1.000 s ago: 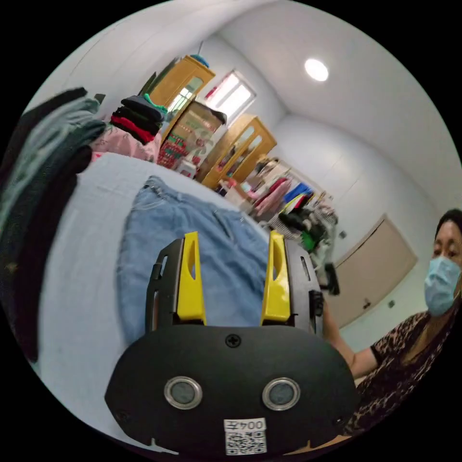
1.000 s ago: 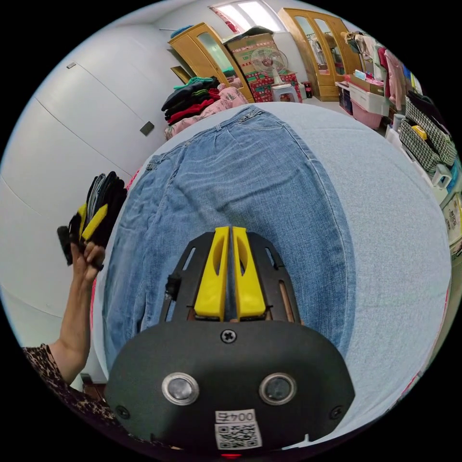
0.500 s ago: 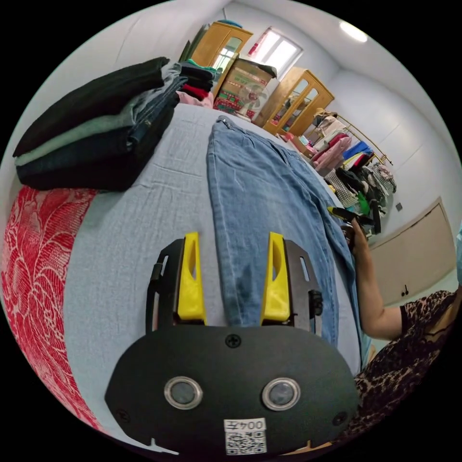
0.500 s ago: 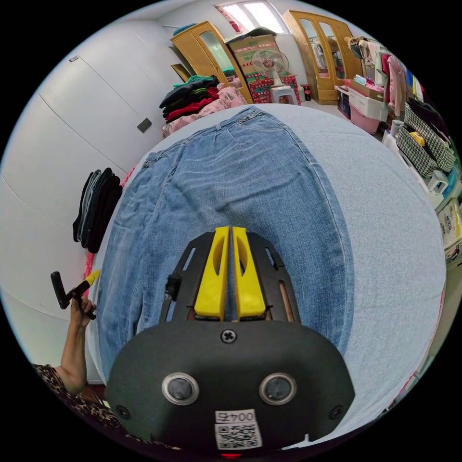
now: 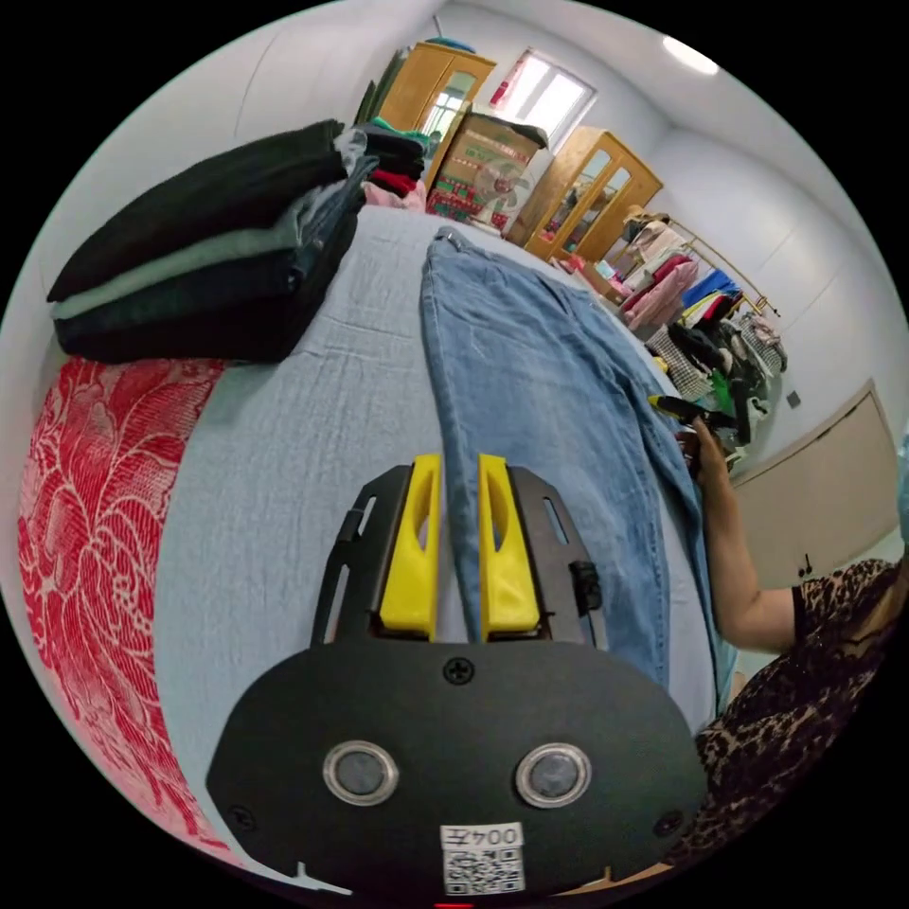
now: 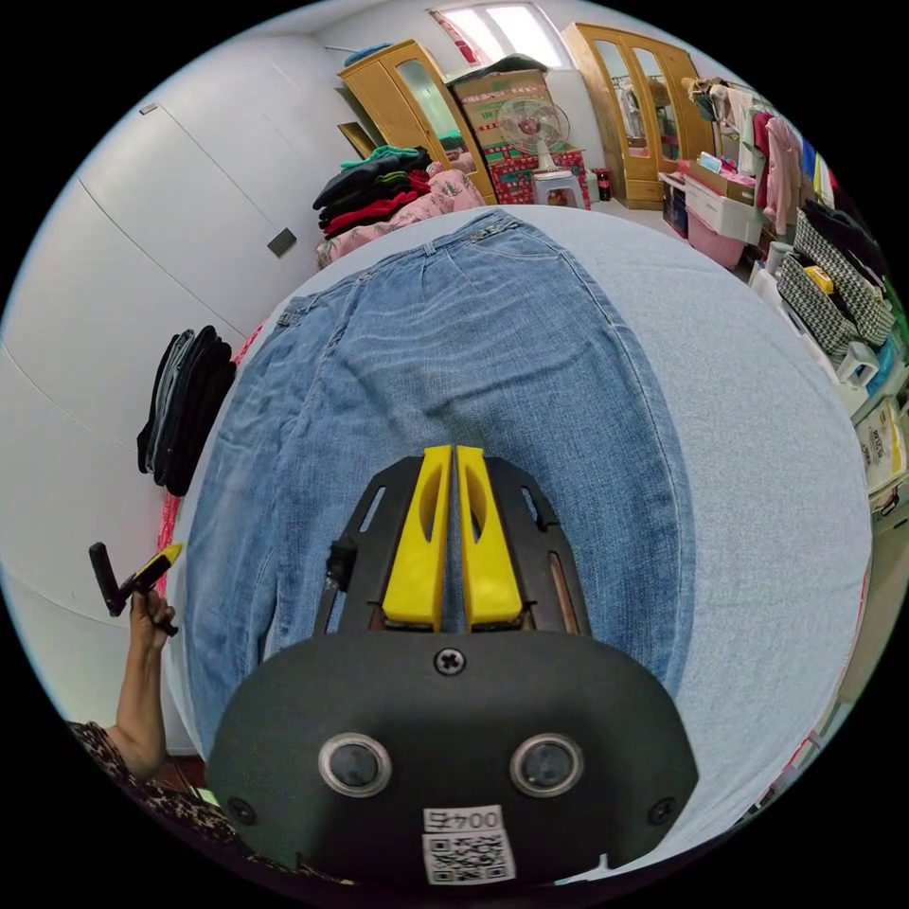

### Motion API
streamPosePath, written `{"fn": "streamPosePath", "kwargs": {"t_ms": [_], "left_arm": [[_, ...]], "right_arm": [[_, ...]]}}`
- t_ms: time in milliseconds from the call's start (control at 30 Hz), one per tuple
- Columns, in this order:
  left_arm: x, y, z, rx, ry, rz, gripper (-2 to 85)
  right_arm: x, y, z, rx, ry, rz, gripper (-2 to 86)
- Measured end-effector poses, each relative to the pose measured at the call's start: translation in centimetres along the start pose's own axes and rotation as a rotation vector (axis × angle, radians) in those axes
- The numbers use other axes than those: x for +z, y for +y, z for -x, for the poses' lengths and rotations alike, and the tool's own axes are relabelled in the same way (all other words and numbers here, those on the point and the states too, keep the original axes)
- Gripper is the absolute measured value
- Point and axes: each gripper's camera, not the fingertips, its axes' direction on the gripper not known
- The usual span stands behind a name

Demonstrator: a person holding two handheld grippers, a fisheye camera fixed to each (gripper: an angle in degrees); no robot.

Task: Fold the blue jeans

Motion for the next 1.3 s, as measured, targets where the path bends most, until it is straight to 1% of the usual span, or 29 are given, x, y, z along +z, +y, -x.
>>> {"fn": "streamPosePath", "kwargs": {"t_ms": [67, 133, 200, 267, 300, 333, 367, 467, 567, 633, 733, 767, 833, 900, 967, 1033, 1100, 1167, 1233, 1267, 1300], "left_arm": [[-2.5, 2.5, -1.9, 0.042, 0.025, -0.051, 8.9], [-3.3, 4.9, -3.7, 0.066, 0.033, -0.038, 9.3], [-3.0, 7.6, -5.5, 0.079, 0.048, 0.017, 9.2], [-1.7, 10.8, -7.2, 0.100, 0.027, 0.122, 8.4], [-1.3, 11.4, -7.5, 0.108, 0.015, 0.145, 8.1], [-1.3, 12.7, -7.8, 0.121, -0.014, 0.112, 7.4], [-1.5, 13.6, -7.7, 0.084, -0.037, 0.088, 6.7], [-1.4, 14.6, -7.5, 0.064, -0.050, 0.090, 4.7], [-1.4, 15.7, -7.7, 0.064, -0.080, 0.091, 3.3], [-1.3, 16.3, -8.1, 0.079, -0.112, 0.093, 2.9], [-1.2, 17.5, -8.9, 0.109, -0.177, 0.093, 2.3], [-1.1, 17.9, -9.1, 0.117, -0.198, 0.092, 2.1], [-1.1, 18.5, -9.1, 0.118, -0.206, 0.093, 1.8], [-1.2, 19.1, -8.6, 0.096, -0.183, 0.093, 1.5], [-1.3, 19.8, -7.4, 0.057, -0.120, 0.095, 1.3], [-1.3, 20.3, -7.0, 0.047, -0.104, 0.096, 1.3], [-1.2, 20.9, -7.3, 0.062, -0.132, 0.096, 1.4], [-1.1, 21.7, -8.0, 0.098, -0.197, 0.095, 1.9], [-1.0, 22.2, -8.1, 0.111, -0.219, 0.095, 2.4], [-1.0, 22.5, -7.8, 0.106, -0.197, 0.098, 2.8], [-1.1, 22.6, -7.6, 0.108, -0.167, 0.104, 3.1]], "right_arm": [[0.1, 0.4, -0.2, 0.003, -0.007, 0.000, -0.3], [0.2, 1.1, -0.4, 0.004, -0.008, 0.000, -0.3], [0.3, 1.5, -0.4, -0.001, 0.002, 0.001, -0.3], [0.3, 2.1, -0.4, -0.005, 0.012, 0.001, -0.4], [0.4, 2.4, -0.4, -0.008, 0.019, 0.001, -0.4], [0.4, 2.7, -0.4, -0.011, 0.027, 0.001, -0.4], [0.4, 2.9, -0.4, -0.013, 0.032, 0.001, -0.4], [0.4, 3.9, -0.7, -0.013, 0.037, 0.001, -0.4], [0.4, 4.9, -2.2, 0.036, -0.038, -0.004, -0.5], [0.4, 5.9, -4.4, 0.099, -0.168, -0.014, -0.4], [0.5, 7.1, -6.2, 0.117, -0.281, -0.008, 0.2], [0.4, 7.3, -6.1, 0.111, -0.276, -0.008, 0.5], [0.1, 8.2, -5.3, 0.073, -0.197, -0.017, 3.0], [0.1, 8.7, -4.8, 0.058, -0.142, -0.014, 4.8], [-0.2, 9.5, -4.4, 0.050, -0.123, -0.027, 6.9], [-2.3, 11.2, -3.5, 0.022, -0.176, -0.048, 10.0], [-5.1, 13.4, -2.1, -0.031, -0.212, -0.108, 12.1], [-7.6, 16.1, -0.4, -0.093, -0.250, -0.130, 13.2], [-9.9, 20.6, 1.6, -0.156, -0.380, -0.084, 12.7], [-10.2, 21.8, 2.1, -0.164, -0.420, -0.058, 12.3], [-10.6, 24.4, 2.8, -0.168, -0.509, 0.011, 11.2]]}}
